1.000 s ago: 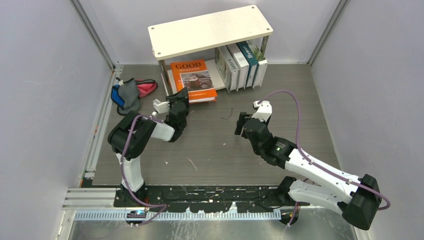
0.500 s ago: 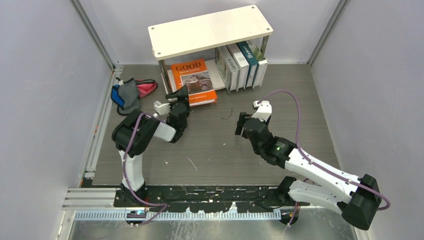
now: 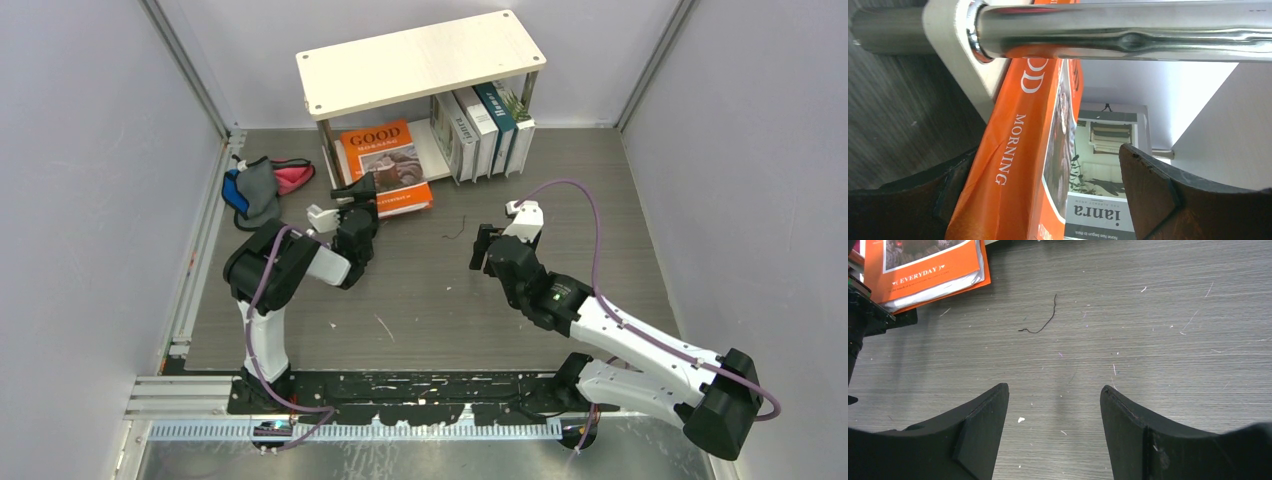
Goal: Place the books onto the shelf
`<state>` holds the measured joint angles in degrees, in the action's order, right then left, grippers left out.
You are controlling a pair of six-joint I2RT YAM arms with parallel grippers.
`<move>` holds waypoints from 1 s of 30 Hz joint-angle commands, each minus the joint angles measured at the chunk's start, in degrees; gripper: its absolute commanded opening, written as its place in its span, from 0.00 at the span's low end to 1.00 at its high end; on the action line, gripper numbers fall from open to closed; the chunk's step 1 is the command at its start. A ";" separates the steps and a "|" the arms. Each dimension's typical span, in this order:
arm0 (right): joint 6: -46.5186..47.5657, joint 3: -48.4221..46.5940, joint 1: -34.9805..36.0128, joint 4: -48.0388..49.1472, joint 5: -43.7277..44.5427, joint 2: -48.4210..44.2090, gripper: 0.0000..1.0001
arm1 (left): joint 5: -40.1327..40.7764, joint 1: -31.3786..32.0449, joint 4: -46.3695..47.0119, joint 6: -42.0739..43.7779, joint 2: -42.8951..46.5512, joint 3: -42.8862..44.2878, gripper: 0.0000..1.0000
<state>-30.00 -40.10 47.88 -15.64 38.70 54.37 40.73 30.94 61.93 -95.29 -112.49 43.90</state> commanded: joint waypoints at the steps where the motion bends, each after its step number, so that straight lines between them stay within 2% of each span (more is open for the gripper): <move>1: 1.08 -2.97 -0.15 1.24 -0.18 -1.25 0.72 | -0.08 -0.27 3.81 1.84 3.23 -1.73 0.92; 11: 3.57 -5.31 -0.15 3.56 -1.02 5.47 0.69 | -0.86 -0.27 2.34 3.62 5.25 -3.43 0.93; 13: 4.43 -6.43 -0.20 4.16 -1.32 8.55 0.62 | -1.29 -0.34 2.11 3.93 5.17 -3.15 0.93; 18: 5.70 -10.08 -0.24 6.60 -4.13 17.42 0.28 | -1.96 -0.30 0.69 4.45 5.23 -2.12 0.92; 24: 7.33 -17.71 -0.75 8.53 -8.89 29.16 0.03 | -2.36 -0.32 0.03 4.34 4.17 -1.27 0.92; 30: 7.50 -24.90 -2.78 9.29 -14.26 38.73 0.01 | -2.41 -0.35 0.03 3.98 3.04 -0.25 0.92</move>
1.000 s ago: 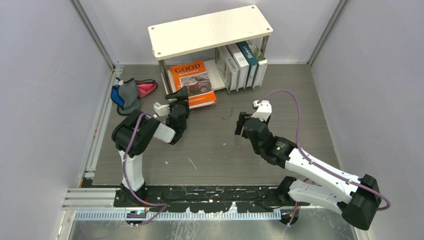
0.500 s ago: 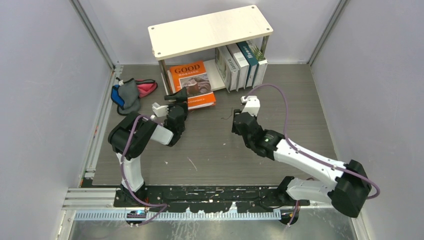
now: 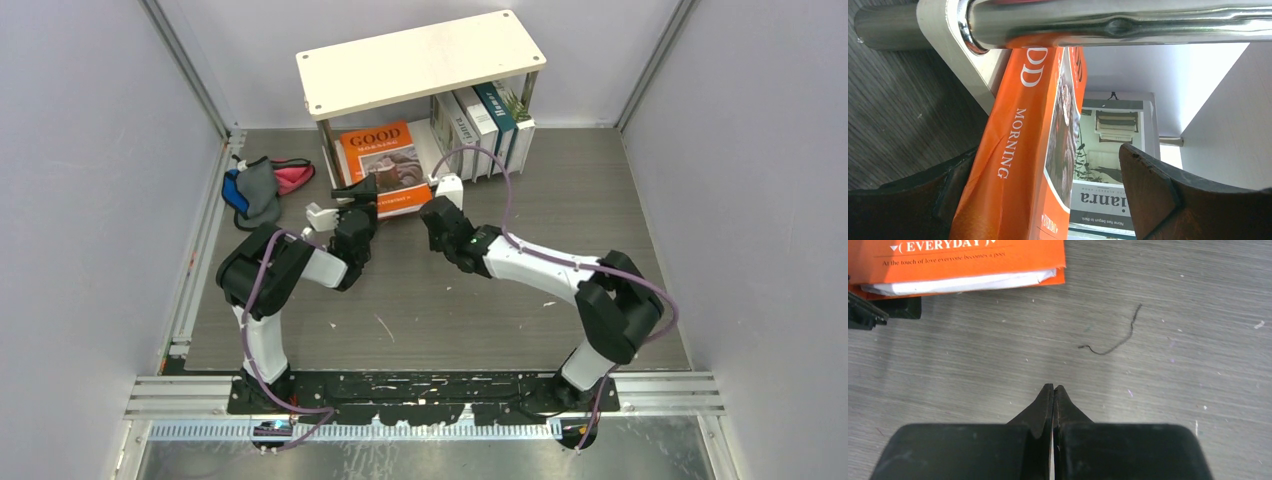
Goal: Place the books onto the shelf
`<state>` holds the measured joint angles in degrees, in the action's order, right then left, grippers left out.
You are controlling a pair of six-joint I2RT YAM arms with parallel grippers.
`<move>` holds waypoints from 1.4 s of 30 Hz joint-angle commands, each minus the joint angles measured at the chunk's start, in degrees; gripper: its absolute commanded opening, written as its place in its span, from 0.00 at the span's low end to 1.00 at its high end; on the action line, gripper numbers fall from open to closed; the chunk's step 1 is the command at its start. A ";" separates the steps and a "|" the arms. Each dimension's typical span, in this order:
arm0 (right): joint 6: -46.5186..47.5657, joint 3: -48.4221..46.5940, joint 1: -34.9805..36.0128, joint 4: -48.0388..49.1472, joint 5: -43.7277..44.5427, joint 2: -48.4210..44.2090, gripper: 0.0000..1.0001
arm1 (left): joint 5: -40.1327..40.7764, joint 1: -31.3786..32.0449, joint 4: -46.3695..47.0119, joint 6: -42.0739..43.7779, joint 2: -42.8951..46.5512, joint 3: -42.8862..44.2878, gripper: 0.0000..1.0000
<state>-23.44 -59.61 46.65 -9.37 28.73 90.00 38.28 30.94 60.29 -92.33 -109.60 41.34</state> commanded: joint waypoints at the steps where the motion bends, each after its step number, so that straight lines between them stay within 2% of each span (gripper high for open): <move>1: 0.99 -6.87 -1.94 2.51 -5.38 5.06 0.01 | -0.03 -0.43 1.66 0.89 -0.05 2.45 0.92; 15: 1.47 -19.84 -6.11 -1.30 -15.82 16.87 0.01 | -3.09 -2.47 1.67 0.21 -2.27 3.26 0.92; 21: 1.29 -23.87 -6.81 -3.31 -18.45 20.81 0.01 | -7.26 -4.47 1.47 0.31 -3.16 4.53 0.92; 31: 1.91 -27.79 -8.08 -4.29 -19.47 24.19 0.01 | -9.32 -5.45 0.82 -0.51 -4.44 6.03 0.92; 42: 2.69 -32.69 -9.15 -5.75 -19.94 27.10 0.01 | -11.59 -6.98 1.28 -0.63 -3.37 3.84 0.92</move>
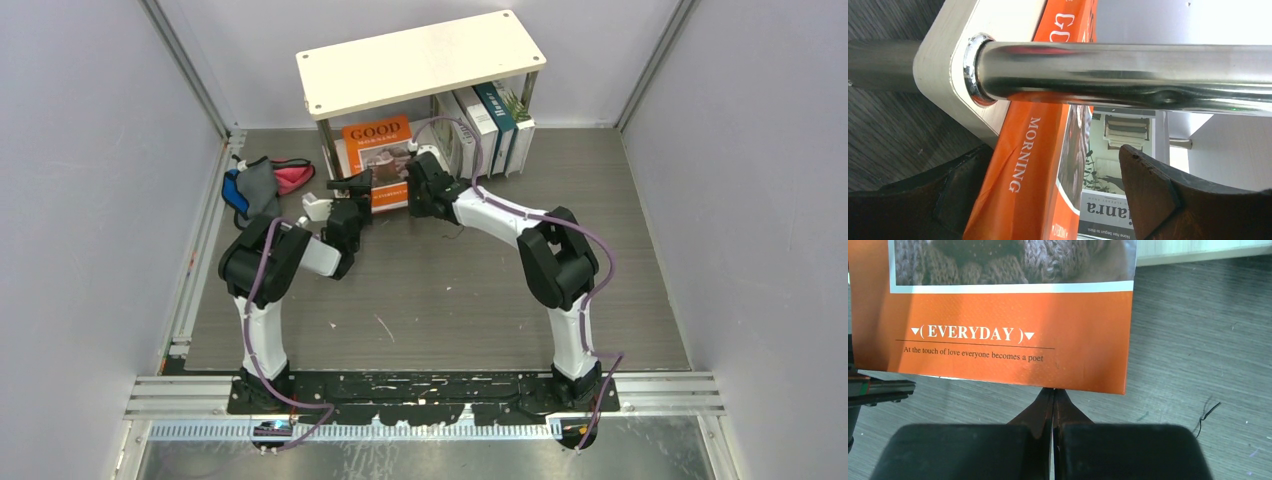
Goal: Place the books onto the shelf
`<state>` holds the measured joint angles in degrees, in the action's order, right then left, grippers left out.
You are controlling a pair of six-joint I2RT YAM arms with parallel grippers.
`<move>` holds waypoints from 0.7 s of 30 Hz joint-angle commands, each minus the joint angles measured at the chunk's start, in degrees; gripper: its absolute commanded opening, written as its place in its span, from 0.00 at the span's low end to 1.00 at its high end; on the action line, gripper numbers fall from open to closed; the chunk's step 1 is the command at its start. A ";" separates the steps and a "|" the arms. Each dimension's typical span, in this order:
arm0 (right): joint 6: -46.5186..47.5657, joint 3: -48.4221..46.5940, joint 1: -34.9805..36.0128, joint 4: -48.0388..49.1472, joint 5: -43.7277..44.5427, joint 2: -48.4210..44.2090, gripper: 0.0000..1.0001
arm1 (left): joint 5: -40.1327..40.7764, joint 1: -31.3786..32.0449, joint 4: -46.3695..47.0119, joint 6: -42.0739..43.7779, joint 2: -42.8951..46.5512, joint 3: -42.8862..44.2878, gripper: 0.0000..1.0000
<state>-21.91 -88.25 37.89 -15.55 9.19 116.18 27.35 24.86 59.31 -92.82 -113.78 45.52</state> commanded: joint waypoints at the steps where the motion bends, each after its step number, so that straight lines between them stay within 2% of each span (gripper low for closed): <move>1: 1.23 -4.50 -0.36 0.17 -0.48 1.21 0.01 | -1.13 -1.09 2.23 -0.16 0.91 -0.54 0.92; 21: 2.21 -9.07 -1.11 -1.74 0.70 3.50 0.01 | -5.91 -2.46 3.96 1.44 6.15 -7.30 0.91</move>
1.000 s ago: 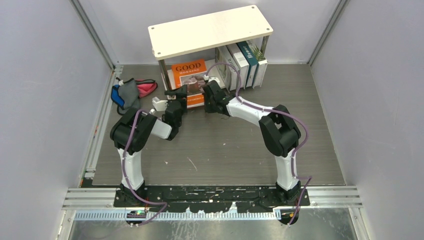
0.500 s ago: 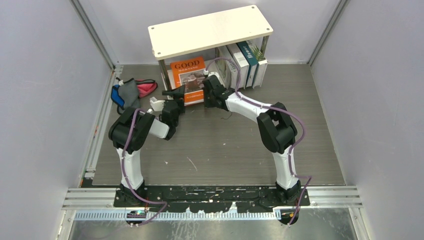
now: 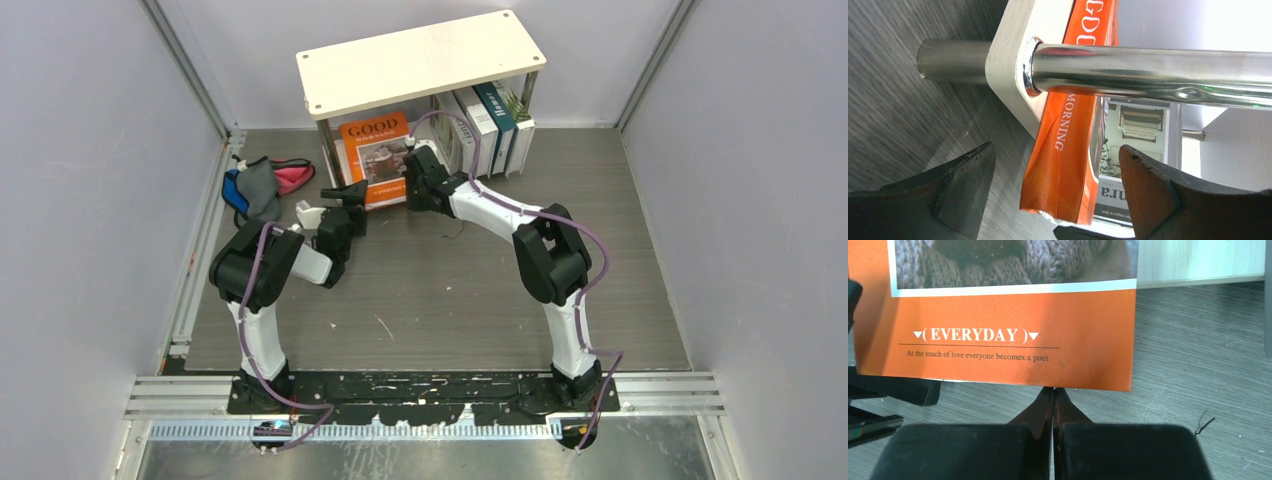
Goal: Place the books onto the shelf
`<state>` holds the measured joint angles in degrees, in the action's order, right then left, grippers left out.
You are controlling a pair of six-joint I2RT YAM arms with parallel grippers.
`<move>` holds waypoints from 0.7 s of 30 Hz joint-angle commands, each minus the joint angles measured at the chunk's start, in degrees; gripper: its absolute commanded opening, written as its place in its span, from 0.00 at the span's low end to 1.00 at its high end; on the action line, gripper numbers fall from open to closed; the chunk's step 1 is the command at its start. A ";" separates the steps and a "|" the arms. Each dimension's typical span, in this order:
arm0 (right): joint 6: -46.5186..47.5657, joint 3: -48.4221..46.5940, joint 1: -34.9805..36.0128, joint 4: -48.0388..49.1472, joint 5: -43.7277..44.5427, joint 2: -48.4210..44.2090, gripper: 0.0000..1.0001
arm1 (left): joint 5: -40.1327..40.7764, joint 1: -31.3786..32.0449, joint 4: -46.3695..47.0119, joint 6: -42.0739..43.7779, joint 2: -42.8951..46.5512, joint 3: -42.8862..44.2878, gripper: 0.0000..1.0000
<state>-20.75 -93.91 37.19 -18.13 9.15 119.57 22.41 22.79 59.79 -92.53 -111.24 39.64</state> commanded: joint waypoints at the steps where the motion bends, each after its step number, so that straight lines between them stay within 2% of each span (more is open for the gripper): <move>1: 1.00 -3.60 -0.38 0.82 0.85 0.18 0.01 | -0.98 -0.36 3.49 1.27 4.06 -1.87 0.91; 21: 1.15 -4.97 -0.43 0.55 2.22 1.03 0.01 | -2.46 -0.27 1.80 3.56 11.99 -8.54 0.91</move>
<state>-20.60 -96.23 37.01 -18.74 9.98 120.81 20.49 22.74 59.92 -90.74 -102.32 32.01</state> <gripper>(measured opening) 0.033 0.908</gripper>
